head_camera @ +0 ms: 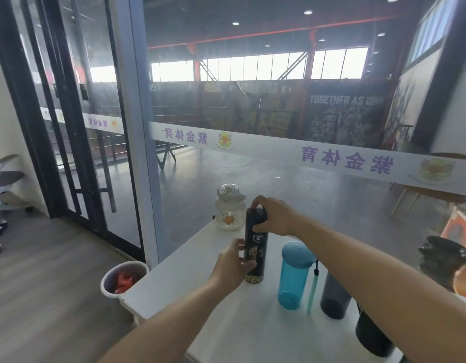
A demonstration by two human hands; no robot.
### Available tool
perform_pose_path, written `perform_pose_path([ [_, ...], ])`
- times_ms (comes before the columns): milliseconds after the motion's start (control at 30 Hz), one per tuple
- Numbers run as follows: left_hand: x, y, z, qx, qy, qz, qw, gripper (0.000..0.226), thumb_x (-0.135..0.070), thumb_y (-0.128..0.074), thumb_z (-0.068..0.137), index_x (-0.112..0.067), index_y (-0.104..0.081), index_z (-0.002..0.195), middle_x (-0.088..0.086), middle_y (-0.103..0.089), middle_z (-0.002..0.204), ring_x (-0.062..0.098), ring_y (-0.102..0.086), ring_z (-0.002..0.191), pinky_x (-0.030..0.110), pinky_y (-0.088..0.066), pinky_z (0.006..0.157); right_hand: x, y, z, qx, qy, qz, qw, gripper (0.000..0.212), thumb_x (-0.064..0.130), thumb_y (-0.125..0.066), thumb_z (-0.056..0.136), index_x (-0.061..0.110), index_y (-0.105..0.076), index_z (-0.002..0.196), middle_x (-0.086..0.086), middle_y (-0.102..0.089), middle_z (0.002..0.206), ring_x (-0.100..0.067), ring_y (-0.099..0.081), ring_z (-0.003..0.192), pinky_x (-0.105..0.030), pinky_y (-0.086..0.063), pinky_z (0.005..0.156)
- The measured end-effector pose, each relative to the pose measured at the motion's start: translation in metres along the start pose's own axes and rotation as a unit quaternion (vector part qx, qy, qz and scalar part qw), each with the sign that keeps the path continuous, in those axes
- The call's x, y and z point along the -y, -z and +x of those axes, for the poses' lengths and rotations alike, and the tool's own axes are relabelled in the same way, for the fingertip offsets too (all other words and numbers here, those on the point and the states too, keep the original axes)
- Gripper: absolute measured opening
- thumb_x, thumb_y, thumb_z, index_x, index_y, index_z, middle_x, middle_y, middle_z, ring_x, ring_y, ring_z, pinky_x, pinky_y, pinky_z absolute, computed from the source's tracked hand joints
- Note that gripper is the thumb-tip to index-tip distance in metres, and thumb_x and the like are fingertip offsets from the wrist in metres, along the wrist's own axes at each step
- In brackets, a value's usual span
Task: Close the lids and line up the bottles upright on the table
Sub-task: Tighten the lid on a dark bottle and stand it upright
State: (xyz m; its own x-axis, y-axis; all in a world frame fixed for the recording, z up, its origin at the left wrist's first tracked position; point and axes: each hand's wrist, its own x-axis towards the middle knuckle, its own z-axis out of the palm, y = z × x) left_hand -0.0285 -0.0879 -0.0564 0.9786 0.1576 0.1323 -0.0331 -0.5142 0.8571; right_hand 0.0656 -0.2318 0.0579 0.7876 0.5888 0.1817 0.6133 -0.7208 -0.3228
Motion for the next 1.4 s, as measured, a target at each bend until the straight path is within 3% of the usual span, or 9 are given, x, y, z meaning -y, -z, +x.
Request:
perform_pose_path([
  [100,0.010,-0.020,0.019,0.022,0.001,-0.016,1.000,0.059,-0.009,-0.065,0.093,-0.021,-0.039,0.145,-0.002,-0.056,0.139,0.012,-0.062,0.110,0.021,-0.055,0.081,-0.021,0.005,0.017,-0.004,-0.021,0.007,1.000,0.048,0.027,-0.079,0.081,0.026,-0.049,0.118,-0.008,-0.063,0.120,-0.025,-0.060,0.098,-0.033,-0.054,0.081],
  [300,0.030,-0.042,0.075,0.062,-0.008,-0.022,0.998,0.063,-0.003,-0.056,0.097,-0.022,-0.031,0.152,-0.004,-0.049,0.147,0.019,-0.051,0.132,0.025,-0.042,0.104,-0.055,0.004,0.066,-0.016,-0.041,0.005,0.999,0.040,0.026,-0.077,0.084,0.022,-0.049,0.112,-0.011,-0.056,0.121,-0.025,-0.057,0.096,-0.018,-0.041,0.062],
  [467,0.053,-0.058,0.121,0.064,-0.026,0.015,0.998,0.067,-0.013,-0.062,0.095,-0.026,-0.030,0.153,-0.005,-0.046,0.150,0.019,-0.048,0.135,0.040,-0.045,0.108,-0.081,0.005,0.106,-0.019,-0.048,0.004,0.999,0.042,0.028,-0.079,0.082,0.018,-0.051,0.111,-0.012,-0.056,0.119,-0.028,-0.056,0.096,-0.022,-0.040,0.059],
  [900,0.079,-0.069,0.174,0.065,-0.063,0.106,0.990,0.071,-0.023,-0.059,0.095,-0.032,-0.022,0.155,-0.015,-0.022,0.161,0.011,-0.033,0.144,0.038,-0.037,0.115,-0.107,-0.001,0.147,-0.050,-0.064,0.017,0.997,0.044,0.031,-0.079,0.082,0.020,-0.047,0.109,-0.014,-0.056,0.122,-0.031,-0.059,0.100,-0.040,-0.057,0.079],
  [1067,0.070,-0.060,0.164,0.060,-0.071,0.114,0.989,0.066,-0.024,-0.061,0.095,-0.029,-0.030,0.153,-0.008,-0.028,0.159,0.014,-0.046,0.135,0.034,-0.041,0.111,-0.098,-0.003,0.140,-0.041,-0.105,0.027,0.993,0.072,0.032,-0.081,0.080,0.024,-0.038,0.136,-0.017,-0.047,0.137,-0.034,-0.056,0.112,-0.044,-0.056,0.088],
  [1167,0.050,-0.046,0.147,0.054,-0.100,0.116,0.987,0.052,-0.021,-0.063,0.095,-0.020,-0.046,0.145,-0.002,-0.047,0.148,0.013,-0.057,0.121,0.017,-0.045,0.094,-0.085,0.010,0.122,-0.039,-0.125,0.043,0.990,0.093,0.037,-0.080,0.081,0.032,-0.020,0.153,-0.013,-0.034,0.150,-0.038,-0.048,0.128,-0.047,-0.049,0.097],
  [1233,0.032,-0.036,0.135,0.059,-0.119,0.107,0.985,0.042,-0.018,-0.064,0.094,-0.014,-0.056,0.135,0.005,-0.056,0.138,0.015,-0.063,0.111,0.006,-0.046,0.077,-0.076,0.026,0.104,-0.059,-0.113,0.015,0.992,0.071,0.036,-0.073,0.088,0.023,-0.038,0.148,-0.013,-0.043,0.148,-0.034,-0.049,0.128,-0.042,-0.046,0.100],
  [1300,0.011,-0.026,0.121,0.053,-0.136,0.095,0.985,0.034,-0.017,-0.066,0.093,-0.009,-0.063,0.126,0.009,-0.063,0.126,0.020,-0.067,0.101,0.010,-0.049,0.072,-0.065,0.042,0.078,-0.057,-0.098,-0.024,0.993,0.045,0.034,-0.066,0.094,0.015,-0.057,0.133,-0.010,-0.057,0.137,-0.027,-0.055,0.120,-0.037,-0.046,0.101],
  [1400,-0.020,-0.018,0.095,0.041,-0.159,0.080,0.983,0.025,-0.021,-0.068,0.092,-0.013,-0.068,0.116,0.002,-0.067,0.112,0.017,-0.067,0.089,0.009,-0.047,0.069,-0.046,0.058,0.030,-0.021,-0.080,-0.077,0.994,0.037,0.034,-0.060,0.097,0.012,-0.063,0.127,-0.007,-0.064,0.127,-0.023,-0.059,0.113,-0.038,-0.046,0.103],
])
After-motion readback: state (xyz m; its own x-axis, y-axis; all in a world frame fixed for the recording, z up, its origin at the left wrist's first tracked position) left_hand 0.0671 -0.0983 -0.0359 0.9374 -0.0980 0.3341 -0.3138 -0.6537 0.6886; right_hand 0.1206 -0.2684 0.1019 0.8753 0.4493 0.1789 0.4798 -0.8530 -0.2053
